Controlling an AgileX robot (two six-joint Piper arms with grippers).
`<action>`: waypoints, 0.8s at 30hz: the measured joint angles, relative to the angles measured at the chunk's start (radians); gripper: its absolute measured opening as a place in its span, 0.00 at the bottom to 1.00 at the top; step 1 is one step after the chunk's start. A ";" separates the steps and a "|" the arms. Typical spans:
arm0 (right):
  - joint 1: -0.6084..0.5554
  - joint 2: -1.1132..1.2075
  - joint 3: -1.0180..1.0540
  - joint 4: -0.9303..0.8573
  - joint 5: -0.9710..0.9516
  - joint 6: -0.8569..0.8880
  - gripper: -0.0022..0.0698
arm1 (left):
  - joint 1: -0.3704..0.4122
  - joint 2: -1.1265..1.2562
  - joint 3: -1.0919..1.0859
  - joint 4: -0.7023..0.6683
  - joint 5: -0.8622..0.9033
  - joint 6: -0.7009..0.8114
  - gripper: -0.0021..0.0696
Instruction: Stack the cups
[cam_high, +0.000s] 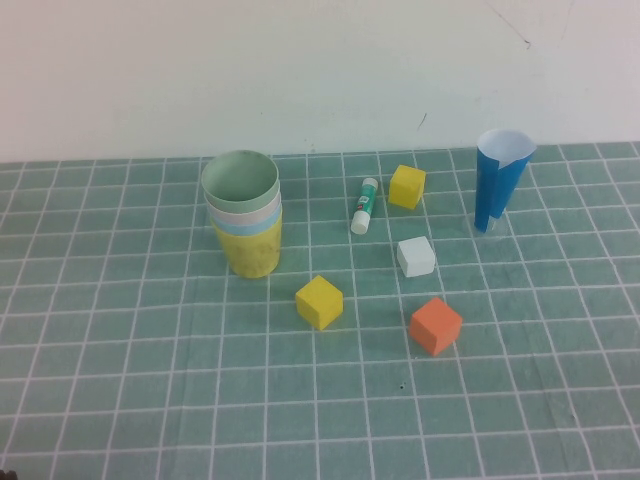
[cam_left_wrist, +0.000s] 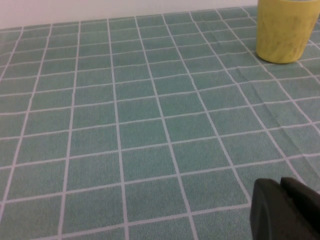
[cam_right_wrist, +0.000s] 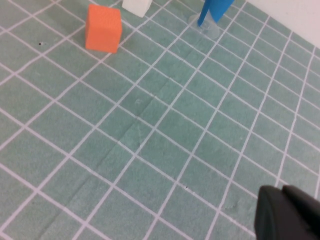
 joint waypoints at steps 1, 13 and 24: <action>0.000 0.000 0.000 0.000 0.000 0.000 0.03 | 0.000 0.000 0.000 0.000 0.002 0.000 0.03; 0.000 0.000 0.000 0.000 0.000 -0.002 0.03 | 0.000 0.000 0.000 0.000 0.004 0.000 0.03; -0.286 -0.165 0.097 -0.008 -0.105 0.025 0.03 | -0.004 0.000 0.000 0.000 0.004 -0.002 0.03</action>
